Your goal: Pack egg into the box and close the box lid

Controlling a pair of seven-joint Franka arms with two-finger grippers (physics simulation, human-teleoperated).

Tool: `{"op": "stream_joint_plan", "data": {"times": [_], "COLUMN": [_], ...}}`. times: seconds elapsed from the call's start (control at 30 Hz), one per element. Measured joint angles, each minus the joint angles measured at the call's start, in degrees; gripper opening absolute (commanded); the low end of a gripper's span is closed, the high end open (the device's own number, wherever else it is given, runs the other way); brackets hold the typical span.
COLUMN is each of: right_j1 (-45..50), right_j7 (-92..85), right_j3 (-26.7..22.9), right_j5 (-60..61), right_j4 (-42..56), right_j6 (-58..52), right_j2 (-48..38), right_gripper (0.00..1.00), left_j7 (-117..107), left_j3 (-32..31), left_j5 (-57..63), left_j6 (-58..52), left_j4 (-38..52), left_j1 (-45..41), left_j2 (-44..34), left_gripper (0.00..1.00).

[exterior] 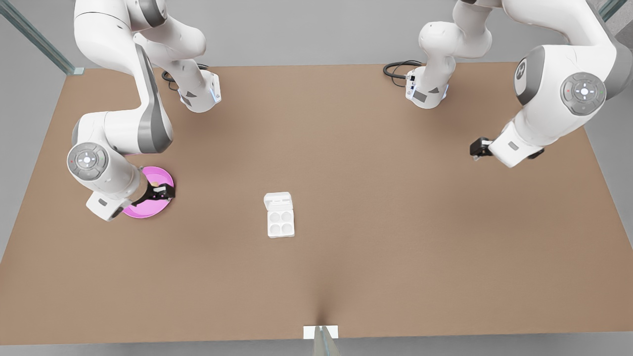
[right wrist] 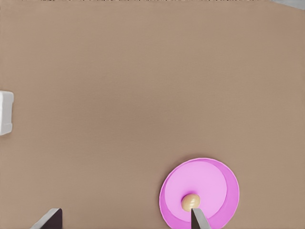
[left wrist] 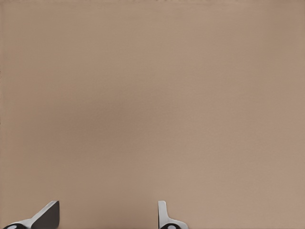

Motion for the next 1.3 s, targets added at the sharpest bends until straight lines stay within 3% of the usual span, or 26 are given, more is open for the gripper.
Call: {"op": "stream_joint_plan", "data": {"times": [0.17, 0.3, 0.47, 0.57, 0.7, 0.77, 1.13, 1.3], "right_j1": [-3.9, -16.4, -19.7, -19.9, -31.0, -33.4, -38.7, -39.8], "right_j7": [-0.2, -2.6, -5.9, -7.5, -9.1, -9.8, -12.4, -13.1], "right_j3": [0.0, -0.1, 0.2, 0.5, 13.7, 16.0, 16.8, 16.8], "right_j5": [-0.1, -0.6, -0.6, -0.6, -0.5, -0.4, -0.8, -0.9], "right_j4": [-1.6, -14.0, -18.6, -22.4, -30.3, -31.1, -45.7, -47.8], "right_j6": [-0.3, 12.4, 26.5, 32.3, 37.9, 39.3, 49.0, 52.1], "right_j2": [5.1, 12.1, 16.2, 15.5, 9.5, 9.0, 4.8, 4.1], "right_gripper": [1.0, 1.0, 1.0, 1.0, 1.0, 1.0, 1.0, 1.0], "left_j7": [-0.4, -0.6, -0.8, -0.9, -1.0, -1.0, -1.2, -1.3], "left_j3": [0.0, 0.0, 0.0, 0.0, 0.0, 0.0, 0.0, 0.0], "left_j5": [0.2, 0.3, 0.3, 0.3, 0.4, 0.4, 0.4, 0.4], "left_j6": [1.9, 2.5, 2.8, 2.8, 2.8, 2.8, 2.4, 2.2], "left_j4": [0.0, 0.0, 0.0, 0.0, 0.0, 0.0, 0.0, 0.0], "left_j1": [-0.1, -0.2, -0.2, -0.2, -0.2, -0.3, -0.3, -0.3], "left_j2": [0.0, 0.0, 0.0, 0.0, 0.0, 0.0, 0.0, 0.0], "left_gripper": [1.0, 1.0, 1.0, 1.0, 1.0, 1.0, 1.0, 1.0]}}
